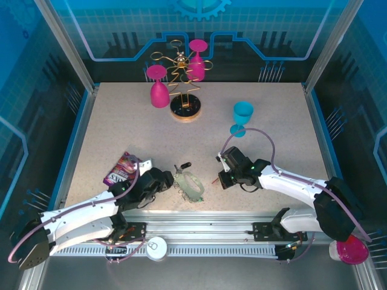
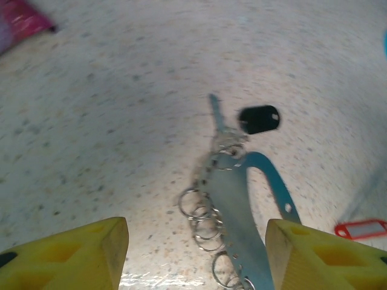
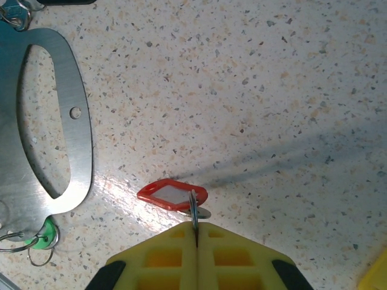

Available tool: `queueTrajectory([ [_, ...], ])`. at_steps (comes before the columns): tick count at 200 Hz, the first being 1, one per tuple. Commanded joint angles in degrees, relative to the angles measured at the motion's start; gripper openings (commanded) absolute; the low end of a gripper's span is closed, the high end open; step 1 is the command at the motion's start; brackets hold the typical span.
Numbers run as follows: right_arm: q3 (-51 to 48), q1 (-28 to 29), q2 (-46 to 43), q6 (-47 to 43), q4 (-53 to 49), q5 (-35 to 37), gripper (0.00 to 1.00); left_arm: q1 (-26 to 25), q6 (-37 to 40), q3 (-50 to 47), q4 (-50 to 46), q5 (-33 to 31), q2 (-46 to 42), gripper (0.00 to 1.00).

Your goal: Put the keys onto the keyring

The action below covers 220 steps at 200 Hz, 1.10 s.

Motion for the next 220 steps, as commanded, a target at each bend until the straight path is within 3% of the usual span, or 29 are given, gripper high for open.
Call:
queueTrajectory([
  [1,0.44,-0.42,-0.42,0.15,-1.38,0.75,0.00,1.51,-15.22,2.80,-4.50,3.17,2.17,0.63],
  [41,-0.24,-0.40,-1.66,0.45,-1.17,0.84,0.00,5.81,-26.70,5.17,-6.06,9.99,5.70,0.55],
  [89,-0.57,-0.40,-2.28,0.15,-0.80,0.39,0.00,8.07,-39.08,2.83,1.13,16.26,8.62,0.43],
  [220,-0.80,-0.40,-3.29,-0.43,-0.41,-0.30,0.00,11.08,-46.22,0.59,15.00,22.00,20.51,0.36],
])
